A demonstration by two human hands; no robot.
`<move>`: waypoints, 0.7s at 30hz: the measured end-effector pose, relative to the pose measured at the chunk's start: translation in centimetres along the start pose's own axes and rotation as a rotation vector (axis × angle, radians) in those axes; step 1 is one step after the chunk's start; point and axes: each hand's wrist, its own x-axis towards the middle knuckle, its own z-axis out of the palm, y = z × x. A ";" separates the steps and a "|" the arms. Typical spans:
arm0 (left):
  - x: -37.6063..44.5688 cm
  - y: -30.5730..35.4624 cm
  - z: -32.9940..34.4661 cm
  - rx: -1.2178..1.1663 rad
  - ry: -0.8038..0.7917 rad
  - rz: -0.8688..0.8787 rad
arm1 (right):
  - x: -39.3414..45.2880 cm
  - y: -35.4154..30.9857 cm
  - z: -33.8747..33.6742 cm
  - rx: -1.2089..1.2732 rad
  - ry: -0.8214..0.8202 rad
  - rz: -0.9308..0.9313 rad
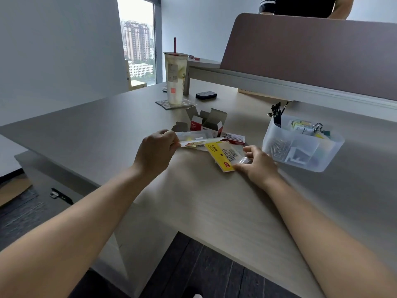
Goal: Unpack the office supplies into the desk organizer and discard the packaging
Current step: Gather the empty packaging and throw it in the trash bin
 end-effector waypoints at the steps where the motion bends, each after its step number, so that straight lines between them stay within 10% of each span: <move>1: -0.1 -0.1 0.1 -0.016 -0.002 -0.007 | 0.0 -0.1 0.0 0.034 0.006 -0.002; 21: -3.0 -1.5 -3.5 -0.099 0.109 -0.110 | -1.6 -3.7 0.5 0.634 0.115 0.077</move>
